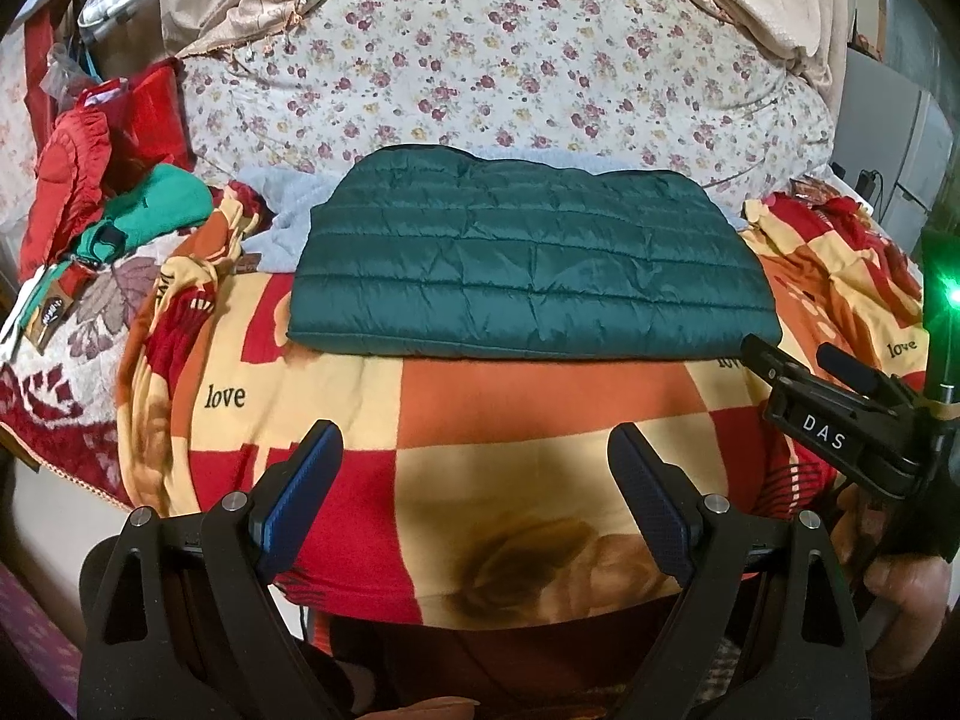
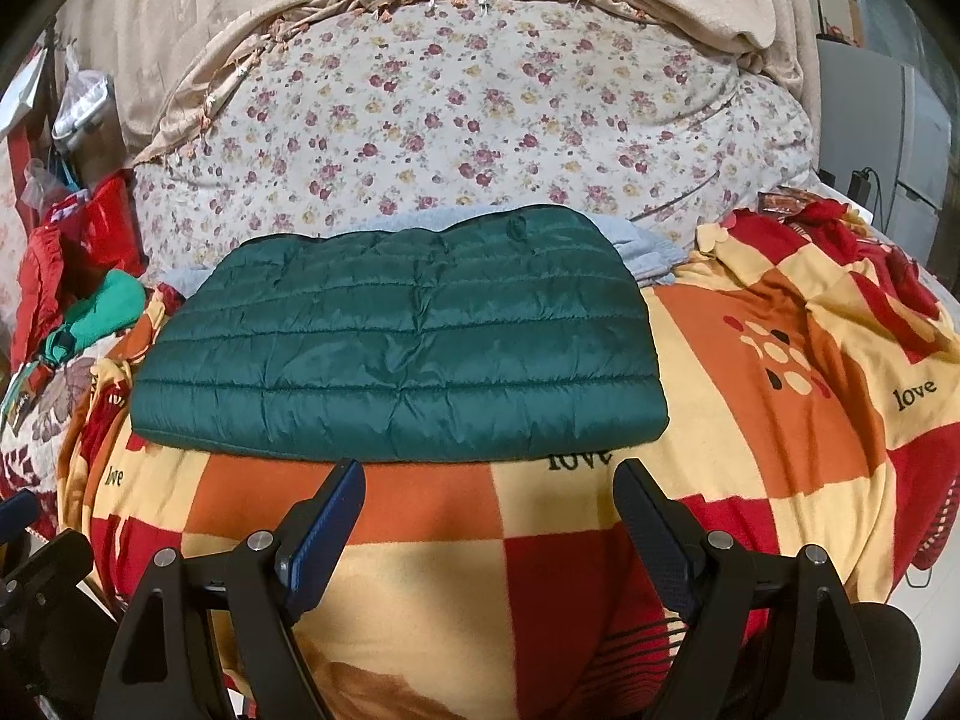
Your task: Fold large clothes
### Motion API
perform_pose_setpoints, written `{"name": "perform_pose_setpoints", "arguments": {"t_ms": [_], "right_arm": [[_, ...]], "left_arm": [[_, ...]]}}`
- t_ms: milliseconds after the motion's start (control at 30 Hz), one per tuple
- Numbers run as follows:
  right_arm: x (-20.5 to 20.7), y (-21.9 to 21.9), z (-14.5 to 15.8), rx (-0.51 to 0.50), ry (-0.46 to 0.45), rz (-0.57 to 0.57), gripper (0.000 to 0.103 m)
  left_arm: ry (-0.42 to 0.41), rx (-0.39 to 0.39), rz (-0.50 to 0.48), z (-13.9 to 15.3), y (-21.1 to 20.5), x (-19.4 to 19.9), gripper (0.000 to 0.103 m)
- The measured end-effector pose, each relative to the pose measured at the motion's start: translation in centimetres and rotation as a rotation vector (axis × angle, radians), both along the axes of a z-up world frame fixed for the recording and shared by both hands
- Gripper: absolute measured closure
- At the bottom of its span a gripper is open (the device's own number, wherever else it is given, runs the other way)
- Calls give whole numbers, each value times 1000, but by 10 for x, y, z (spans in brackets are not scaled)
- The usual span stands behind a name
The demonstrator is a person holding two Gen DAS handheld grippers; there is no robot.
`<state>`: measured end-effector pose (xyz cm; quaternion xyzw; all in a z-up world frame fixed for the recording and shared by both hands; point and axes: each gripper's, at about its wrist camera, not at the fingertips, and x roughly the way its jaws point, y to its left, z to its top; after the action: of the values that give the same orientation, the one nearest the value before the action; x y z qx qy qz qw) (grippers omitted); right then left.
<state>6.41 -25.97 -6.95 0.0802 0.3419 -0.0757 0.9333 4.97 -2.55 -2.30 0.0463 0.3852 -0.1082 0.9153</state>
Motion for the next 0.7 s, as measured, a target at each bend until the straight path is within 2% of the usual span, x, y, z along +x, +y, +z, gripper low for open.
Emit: {"name": "perform_pose_setpoints", "arguments": {"t_ms": [333,700], "right_arm": [[-1,1,-1,-4,3,-1,20],[0,5,-7,-14,26,1,20]], "left_arm": [[1,6,4,0,0,0,13],[37,10,14,-7,-1,5,13]]}}
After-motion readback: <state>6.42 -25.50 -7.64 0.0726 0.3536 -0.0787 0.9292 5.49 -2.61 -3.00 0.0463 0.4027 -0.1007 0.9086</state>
